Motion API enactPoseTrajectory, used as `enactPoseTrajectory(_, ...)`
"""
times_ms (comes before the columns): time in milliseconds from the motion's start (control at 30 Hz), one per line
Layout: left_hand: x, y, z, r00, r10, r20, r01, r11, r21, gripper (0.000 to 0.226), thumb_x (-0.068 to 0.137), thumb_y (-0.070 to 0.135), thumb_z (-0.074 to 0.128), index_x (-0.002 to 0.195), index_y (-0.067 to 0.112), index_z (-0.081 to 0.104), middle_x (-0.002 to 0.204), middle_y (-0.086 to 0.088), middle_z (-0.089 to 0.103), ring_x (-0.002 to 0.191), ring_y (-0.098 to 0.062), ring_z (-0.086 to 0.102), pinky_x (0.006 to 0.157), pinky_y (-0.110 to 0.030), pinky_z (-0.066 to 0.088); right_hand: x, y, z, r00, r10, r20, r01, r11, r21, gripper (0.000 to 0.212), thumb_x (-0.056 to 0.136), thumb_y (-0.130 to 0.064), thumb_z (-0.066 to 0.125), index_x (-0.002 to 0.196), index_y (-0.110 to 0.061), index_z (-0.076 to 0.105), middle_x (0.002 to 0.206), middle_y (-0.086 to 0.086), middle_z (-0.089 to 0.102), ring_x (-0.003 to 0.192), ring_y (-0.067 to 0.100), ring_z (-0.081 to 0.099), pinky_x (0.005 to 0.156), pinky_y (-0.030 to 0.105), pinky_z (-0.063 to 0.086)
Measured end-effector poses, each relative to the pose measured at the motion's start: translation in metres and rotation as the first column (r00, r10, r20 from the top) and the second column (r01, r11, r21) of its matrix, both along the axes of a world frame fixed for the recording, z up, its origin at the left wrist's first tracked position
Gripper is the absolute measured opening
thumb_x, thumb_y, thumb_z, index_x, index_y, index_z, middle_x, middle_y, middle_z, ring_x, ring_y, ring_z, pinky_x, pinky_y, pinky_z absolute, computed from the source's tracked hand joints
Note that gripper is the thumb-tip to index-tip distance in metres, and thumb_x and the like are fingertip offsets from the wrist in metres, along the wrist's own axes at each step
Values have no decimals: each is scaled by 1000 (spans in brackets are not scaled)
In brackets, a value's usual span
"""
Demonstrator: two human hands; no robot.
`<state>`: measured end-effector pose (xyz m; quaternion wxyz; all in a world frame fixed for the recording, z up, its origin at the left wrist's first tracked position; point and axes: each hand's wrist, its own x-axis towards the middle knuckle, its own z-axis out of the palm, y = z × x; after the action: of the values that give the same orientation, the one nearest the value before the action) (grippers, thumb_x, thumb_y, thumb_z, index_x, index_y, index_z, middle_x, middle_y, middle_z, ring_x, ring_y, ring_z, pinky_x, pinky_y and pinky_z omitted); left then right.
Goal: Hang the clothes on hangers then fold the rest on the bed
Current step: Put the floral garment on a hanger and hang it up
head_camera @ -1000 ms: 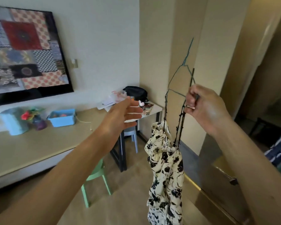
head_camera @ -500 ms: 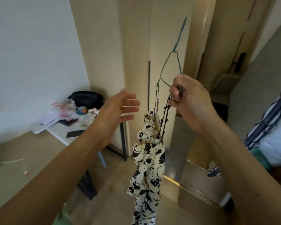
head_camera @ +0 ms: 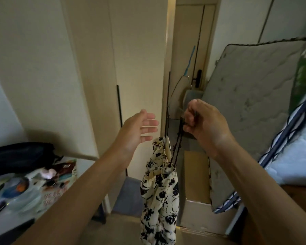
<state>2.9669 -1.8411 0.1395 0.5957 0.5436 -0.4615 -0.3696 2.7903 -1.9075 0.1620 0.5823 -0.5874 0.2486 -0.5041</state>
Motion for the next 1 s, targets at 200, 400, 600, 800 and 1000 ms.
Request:
enactPoseTrajectory(200,37,-92,-14,993,-119,10,119,993,7,43,108,41,30,118,17,64,115,-6,72,108,-22,68,100,-47,52,37,-81,-4,990,-131,-62,129,991,-23,30,105,-19,42,76,-18,44,64,-2,40,58,12,34,58,27,35)
enactPoseTrajectory(400,54,-200,-33,988,-156,13,156,988,10,43,108,41,29,118,20,65,112,-2,73,106,-20,68,96,-42,54,53,-187,-21,979,-192,-74,191,981,-23,28,104,-21,43,76,-19,46,63,-3,43,58,11,35,59,29,35)
enactPoseTrajectory(600,49,-328,-35,987,-157,15,157,988,0,41,108,38,29,119,19,64,114,-4,71,108,-21,67,95,-40,53,62,-315,-16,974,-192,-121,186,981,-62,31,105,-21,43,75,-16,47,62,-1,43,57,11,37,56,26,37)
enactPoseTrajectory(800,49,-452,-21,996,-78,42,80,995,-60,42,108,40,29,121,18,62,115,-3,70,107,-17,66,97,-41,53,64,-444,9,981,-154,-116,143,985,-97,30,106,-23,43,76,-17,47,62,-4,45,56,11,37,56,26,37)
enactPoseTrajectory(1000,50,-575,-18,1000,-18,2,18,997,-77,37,108,39,32,118,21,62,115,0,68,106,-15,64,94,-37,49,75,-571,18,955,-234,-184,205,965,-166,30,104,-24,43,75,-19,46,61,-5,43,55,9,38,57,27,37)
